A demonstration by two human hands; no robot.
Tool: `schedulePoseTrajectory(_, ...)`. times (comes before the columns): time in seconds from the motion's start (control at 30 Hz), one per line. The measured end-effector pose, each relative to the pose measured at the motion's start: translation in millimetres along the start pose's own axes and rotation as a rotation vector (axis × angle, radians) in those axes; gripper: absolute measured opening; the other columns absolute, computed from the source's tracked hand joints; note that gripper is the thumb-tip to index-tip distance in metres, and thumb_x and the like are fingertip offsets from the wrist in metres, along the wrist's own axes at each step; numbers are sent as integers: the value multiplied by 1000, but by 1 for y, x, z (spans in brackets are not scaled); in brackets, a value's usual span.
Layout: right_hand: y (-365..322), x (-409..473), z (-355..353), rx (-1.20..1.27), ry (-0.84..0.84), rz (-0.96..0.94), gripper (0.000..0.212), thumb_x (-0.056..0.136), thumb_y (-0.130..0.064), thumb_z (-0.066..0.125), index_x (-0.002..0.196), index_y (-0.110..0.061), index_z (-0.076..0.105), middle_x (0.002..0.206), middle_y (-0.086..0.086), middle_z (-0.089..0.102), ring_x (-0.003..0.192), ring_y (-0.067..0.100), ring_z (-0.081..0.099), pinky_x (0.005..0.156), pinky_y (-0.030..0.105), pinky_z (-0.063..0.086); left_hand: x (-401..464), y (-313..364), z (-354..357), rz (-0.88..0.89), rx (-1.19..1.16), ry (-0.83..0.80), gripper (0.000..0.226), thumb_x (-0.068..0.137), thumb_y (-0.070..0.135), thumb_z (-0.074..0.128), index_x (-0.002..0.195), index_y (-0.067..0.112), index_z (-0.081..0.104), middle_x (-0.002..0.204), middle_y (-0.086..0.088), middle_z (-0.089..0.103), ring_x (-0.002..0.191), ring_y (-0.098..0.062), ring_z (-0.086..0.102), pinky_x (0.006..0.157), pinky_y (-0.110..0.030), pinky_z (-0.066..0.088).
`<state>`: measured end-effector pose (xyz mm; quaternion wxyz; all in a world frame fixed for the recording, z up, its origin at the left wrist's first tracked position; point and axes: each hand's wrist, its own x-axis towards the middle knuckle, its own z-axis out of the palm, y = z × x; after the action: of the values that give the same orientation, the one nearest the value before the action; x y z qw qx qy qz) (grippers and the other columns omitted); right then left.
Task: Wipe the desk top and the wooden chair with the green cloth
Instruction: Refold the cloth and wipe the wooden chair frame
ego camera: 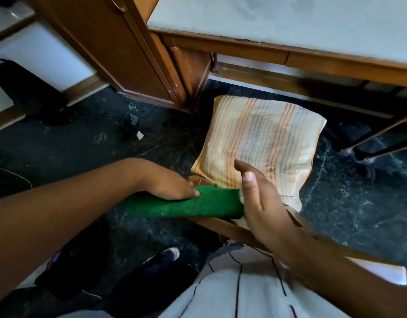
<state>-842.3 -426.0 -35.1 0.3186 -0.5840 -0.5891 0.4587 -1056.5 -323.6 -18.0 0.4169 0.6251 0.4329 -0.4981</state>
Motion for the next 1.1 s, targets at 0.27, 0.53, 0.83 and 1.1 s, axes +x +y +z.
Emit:
schedulePoseTrajectory(0.27, 31, -23, -100, -233, -645, 314, 57, 87, -65, 35, 125, -34, 64, 122, -17, 64, 108, -5, 57, 86, 6, 40, 21, 100, 10, 309, 146, 390, 57, 95, 57, 40, 141, 22, 43, 139, -9, 40, 129, -28, 39, 100, -40, 39)
schedulePoseTrajectory(0.53, 28, -15, -102, -356, -818, 251, 48, 94, -62, 46, 128, -30, 58, 123, -8, 62, 109, 13, 57, 94, 31, 45, -16, 77, 3, 471, 122, 359, 43, 88, 66, 48, 100, 29, 65, 91, 12, 65, 80, -4, 60, 67, -27, 47)
schedulePoseTrajectory(0.83, 72, 7, -195, -206, -748, 231, 28, 80, -43, 77, 96, -22, 72, 91, -5, 76, 82, 10, 72, 76, 31, 58, -10, 175, -60, 483, -176, 341, 23, 93, 38, 65, 81, 19, 68, 68, 2, 65, 60, -12, 54, 56, -29, 37)
schedulePoseTrajectory(1.1, 150, -46, -433, -447, -336, 221, 6, 89, -27, 70, 91, -31, 67, 85, -12, 68, 76, 2, 63, 66, 22, 46, 37, 404, -132, 438, 128, 571, 17, 83, 38, 72, 80, 23, 65, 72, -1, 65, 62, -17, 57, 57, -31, 42)
